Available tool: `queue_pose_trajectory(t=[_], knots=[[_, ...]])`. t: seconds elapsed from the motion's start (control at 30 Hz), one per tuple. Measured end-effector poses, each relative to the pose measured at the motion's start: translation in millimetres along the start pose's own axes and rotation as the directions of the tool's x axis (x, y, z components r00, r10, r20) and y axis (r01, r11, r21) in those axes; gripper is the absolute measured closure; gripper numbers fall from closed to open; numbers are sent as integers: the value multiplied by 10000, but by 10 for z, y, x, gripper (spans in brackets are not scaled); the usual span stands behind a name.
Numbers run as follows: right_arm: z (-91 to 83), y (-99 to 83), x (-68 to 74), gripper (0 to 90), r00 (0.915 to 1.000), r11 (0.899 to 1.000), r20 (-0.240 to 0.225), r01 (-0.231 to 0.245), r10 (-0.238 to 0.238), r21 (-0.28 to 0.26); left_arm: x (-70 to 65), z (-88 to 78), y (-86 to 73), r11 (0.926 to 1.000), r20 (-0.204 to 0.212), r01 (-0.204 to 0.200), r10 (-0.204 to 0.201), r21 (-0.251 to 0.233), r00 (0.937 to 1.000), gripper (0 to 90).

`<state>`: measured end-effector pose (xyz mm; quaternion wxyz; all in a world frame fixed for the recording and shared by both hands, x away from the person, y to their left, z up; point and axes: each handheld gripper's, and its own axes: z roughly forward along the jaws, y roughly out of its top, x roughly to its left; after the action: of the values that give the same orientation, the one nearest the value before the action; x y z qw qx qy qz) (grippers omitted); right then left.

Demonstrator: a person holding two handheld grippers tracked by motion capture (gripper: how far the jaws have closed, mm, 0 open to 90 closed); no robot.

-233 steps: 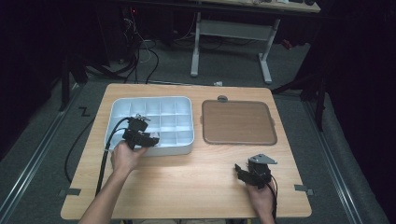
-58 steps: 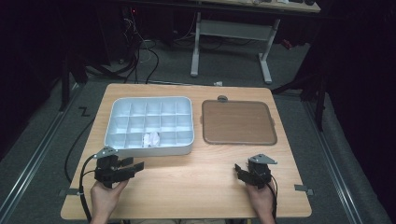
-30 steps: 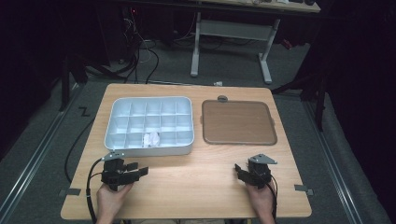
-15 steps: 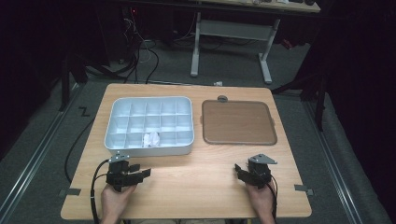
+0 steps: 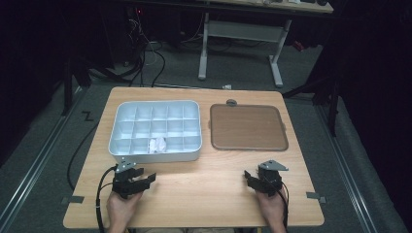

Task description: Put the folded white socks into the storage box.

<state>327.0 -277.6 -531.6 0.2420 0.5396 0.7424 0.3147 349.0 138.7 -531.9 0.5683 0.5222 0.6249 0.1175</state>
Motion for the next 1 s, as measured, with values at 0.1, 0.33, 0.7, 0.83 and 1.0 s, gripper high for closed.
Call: queue_pose_trajectory(t=[0.1,0.33,0.7,0.83,1.0], knots=[[0,0,0,384,10000,10000,1,1,-1,-1,5,21,-10,9999,-80,-64,63,-89,9999,402],[0,0,0,384,10000,10000,1,6,-6,-1,14,82,-54,9990,-228,-423,419,-129,9989,402],[0,0,0,384,10000,10000,-3,3,-3,-3,7,162,-78,9948,-435,-903,882,-467,9952,380],[0,-1,0,384,10000,10000,2,8,-8,-3,-46,194,-152,9829,-674,-1810,1784,-348,9816,347],[0,-1,1,384,10000,10000,-3,7,-7,-2,-64,199,-177,9788,-629,-2033,2014,-246,9775,326]])
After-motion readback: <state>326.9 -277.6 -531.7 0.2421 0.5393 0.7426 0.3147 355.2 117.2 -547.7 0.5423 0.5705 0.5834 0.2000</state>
